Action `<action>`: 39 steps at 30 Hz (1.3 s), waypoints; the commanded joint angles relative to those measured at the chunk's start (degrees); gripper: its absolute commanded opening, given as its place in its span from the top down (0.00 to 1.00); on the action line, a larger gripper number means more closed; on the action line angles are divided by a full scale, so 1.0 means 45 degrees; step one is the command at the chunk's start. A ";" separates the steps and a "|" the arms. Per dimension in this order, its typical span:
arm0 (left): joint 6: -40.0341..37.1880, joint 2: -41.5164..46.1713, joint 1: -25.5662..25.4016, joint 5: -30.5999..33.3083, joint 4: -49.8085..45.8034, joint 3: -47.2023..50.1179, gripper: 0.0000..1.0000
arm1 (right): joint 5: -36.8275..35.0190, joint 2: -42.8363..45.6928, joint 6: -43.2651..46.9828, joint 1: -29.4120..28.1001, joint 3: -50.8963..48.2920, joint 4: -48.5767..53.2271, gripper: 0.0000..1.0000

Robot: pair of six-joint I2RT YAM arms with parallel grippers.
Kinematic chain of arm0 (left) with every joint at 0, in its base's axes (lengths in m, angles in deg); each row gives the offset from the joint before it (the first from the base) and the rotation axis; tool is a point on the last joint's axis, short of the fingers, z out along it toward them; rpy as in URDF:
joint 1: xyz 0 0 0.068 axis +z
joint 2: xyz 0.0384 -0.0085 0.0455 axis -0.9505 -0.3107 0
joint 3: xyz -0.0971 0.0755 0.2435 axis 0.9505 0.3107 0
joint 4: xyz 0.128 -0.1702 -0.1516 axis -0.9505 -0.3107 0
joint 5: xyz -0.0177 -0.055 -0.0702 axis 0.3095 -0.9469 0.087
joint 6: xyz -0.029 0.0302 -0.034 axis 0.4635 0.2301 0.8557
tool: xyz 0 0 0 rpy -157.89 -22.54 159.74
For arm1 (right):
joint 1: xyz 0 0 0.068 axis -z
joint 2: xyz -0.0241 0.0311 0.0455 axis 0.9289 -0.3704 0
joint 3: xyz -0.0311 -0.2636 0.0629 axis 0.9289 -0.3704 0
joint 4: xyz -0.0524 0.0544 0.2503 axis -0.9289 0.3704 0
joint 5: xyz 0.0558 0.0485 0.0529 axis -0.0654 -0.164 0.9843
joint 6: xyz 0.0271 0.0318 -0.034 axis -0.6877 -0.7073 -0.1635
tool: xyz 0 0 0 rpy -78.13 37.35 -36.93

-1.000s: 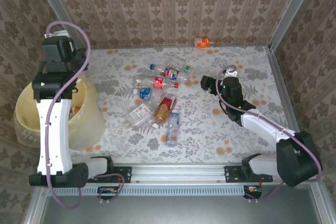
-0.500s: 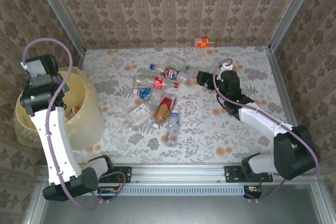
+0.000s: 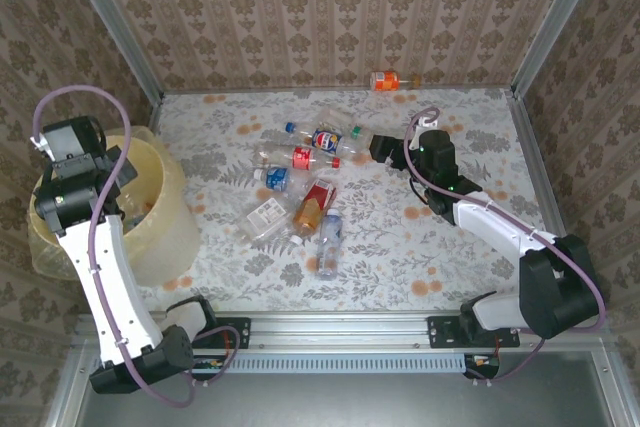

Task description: Put the plastic bottles in the bin

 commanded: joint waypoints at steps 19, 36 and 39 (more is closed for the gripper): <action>-0.1284 -0.0313 -0.5843 -0.6700 0.5169 0.1176 0.00 | -0.0512 0.1229 -0.0132 0.0072 -0.1226 0.0306 0.00; -0.6177 -0.5470 -1.1020 -0.5877 0.0986 0.2060 0.00 | -0.0661 0.0838 0.0010 0.0100 -0.1179 0.0279 0.00; -0.6245 -0.6392 -1.1437 -0.5467 0.0636 0.2056 0.00 | -0.0658 0.0873 0.0032 0.0107 -0.1149 0.0440 0.00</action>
